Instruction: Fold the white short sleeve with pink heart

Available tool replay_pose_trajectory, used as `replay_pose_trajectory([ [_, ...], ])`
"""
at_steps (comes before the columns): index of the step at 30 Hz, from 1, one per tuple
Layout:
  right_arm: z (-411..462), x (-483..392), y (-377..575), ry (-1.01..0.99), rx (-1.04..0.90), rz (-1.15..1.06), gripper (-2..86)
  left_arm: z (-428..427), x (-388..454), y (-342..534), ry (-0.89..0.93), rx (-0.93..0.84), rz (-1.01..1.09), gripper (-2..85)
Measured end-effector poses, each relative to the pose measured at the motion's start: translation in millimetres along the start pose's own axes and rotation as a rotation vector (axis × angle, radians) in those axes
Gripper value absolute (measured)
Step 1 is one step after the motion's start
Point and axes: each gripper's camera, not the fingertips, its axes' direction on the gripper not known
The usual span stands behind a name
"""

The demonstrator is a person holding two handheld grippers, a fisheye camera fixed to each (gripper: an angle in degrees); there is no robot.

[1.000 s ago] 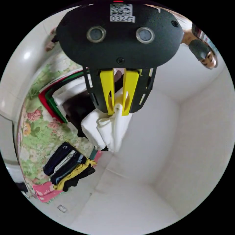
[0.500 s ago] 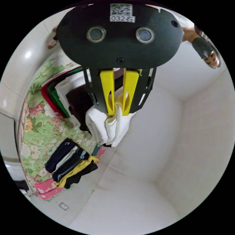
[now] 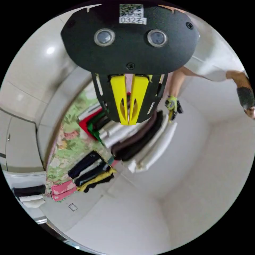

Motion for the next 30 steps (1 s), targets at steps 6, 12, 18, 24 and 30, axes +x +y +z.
replay_pose_trajectory([
  [6,62,-6,104,0.268,-0.471,-0.111,-1.0,31,40,232,-0.381,-0.66,-0.034,-0.9],
  [12,129,-29,199,0.103,-0.75,-0.066,-1.0,9,77,449,-0.299,-0.9,-0.373,-0.9],
  [18,192,-82,262,-0.073,-1.068,-0.234,-1.0,-47,129,557,-0.402,-0.961,-0.411,-0.9],
  [24,249,-128,307,-0.223,-1.241,-0.229,-1.0,-135,154,656,-0.521,-0.897,-0.596,-0.9],
  [30,300,-202,345,-0.364,-1.407,-0.376,-1.0,-228,150,779,-0.504,-0.754,-0.929,-0.9],
])
